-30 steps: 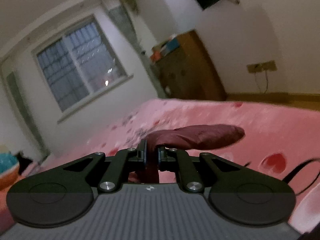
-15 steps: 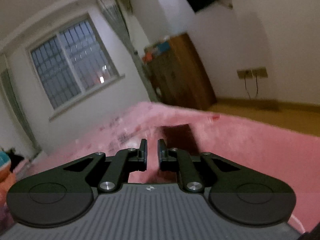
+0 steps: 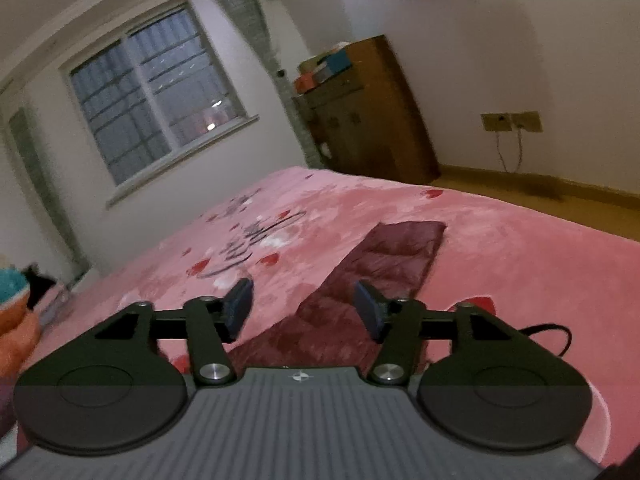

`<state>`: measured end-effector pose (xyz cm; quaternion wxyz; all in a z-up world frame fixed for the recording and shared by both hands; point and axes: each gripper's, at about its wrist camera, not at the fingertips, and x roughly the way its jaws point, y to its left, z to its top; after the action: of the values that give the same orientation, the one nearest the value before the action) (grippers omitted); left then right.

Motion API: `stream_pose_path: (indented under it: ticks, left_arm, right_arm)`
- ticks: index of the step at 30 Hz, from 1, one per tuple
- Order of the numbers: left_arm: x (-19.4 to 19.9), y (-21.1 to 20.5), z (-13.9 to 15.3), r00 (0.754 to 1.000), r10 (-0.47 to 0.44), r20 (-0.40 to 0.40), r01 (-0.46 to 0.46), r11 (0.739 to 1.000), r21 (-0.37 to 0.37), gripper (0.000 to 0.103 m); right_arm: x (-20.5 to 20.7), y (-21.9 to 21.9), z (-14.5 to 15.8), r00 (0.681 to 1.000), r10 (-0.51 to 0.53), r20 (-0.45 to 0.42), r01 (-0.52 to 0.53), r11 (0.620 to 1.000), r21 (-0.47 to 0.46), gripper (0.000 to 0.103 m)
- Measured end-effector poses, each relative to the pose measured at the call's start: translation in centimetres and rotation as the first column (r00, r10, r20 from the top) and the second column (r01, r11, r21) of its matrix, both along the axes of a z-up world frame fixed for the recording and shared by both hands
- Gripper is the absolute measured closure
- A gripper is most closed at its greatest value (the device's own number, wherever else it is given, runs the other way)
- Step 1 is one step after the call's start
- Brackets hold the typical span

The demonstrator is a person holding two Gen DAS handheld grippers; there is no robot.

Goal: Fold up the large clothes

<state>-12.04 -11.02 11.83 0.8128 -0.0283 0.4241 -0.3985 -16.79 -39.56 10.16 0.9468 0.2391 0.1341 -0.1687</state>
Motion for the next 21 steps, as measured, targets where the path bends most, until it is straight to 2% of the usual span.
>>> stream_pose_path:
  ticks: [2, 7, 10, 13, 16, 19, 21]
  left_arm:
    - [0.3, 1.6, 1.0, 0.999, 0.046, 0.027, -0.045, 0.999, -0.005, 0.039]
    - [0.7, 4.2, 2.3, 0.987, 0.137, 0.080, -0.137, 0.991, -0.008, 0.039]
    - [1.3, 4.8, 3.0, 0.979, 0.178, 0.103, -0.177, 0.984, -0.020, 0.037]
    - [1.3, 5.8, 3.6, 0.970, 0.200, 0.140, -0.198, 0.980, -0.030, 0.032]
    - [1.4, 5.9, 4.3, 0.962, 0.220, 0.161, -0.217, 0.976, -0.036, 0.030]
    - [1.6, 5.9, 5.0, 0.955, 0.240, 0.175, -0.237, 0.971, -0.039, 0.030]
    - [1.8, 5.9, 5.6, 0.949, 0.255, 0.186, -0.251, 0.967, -0.046, 0.030]
  right_arm:
    - [0.1, 1.0, -0.6, 1.000, 0.015, -0.023, -0.015, 1.000, -0.012, 0.010]
    - [2.6, 2.2, -2.8, 0.992, 0.049, -0.119, -0.051, 0.998, -0.021, 0.007]
    - [3.6, 3.5, -4.5, 0.975, 0.095, -0.199, -0.102, 0.994, -0.025, 0.007]
    - [3.4, 5.0, -5.6, 0.947, 0.180, -0.266, -0.179, 0.983, 0.030, 0.005]
    - [2.6, 6.4, -6.0, 0.922, 0.258, -0.289, -0.250, 0.966, 0.067, 0.005]
    - [1.4, 8.4, -6.0, 0.886, 0.361, -0.290, -0.345, 0.932, 0.107, 0.005]
    - [0.7, 10.1, -6.1, 0.849, 0.446, -0.282, -0.424, 0.895, 0.141, 0.005]
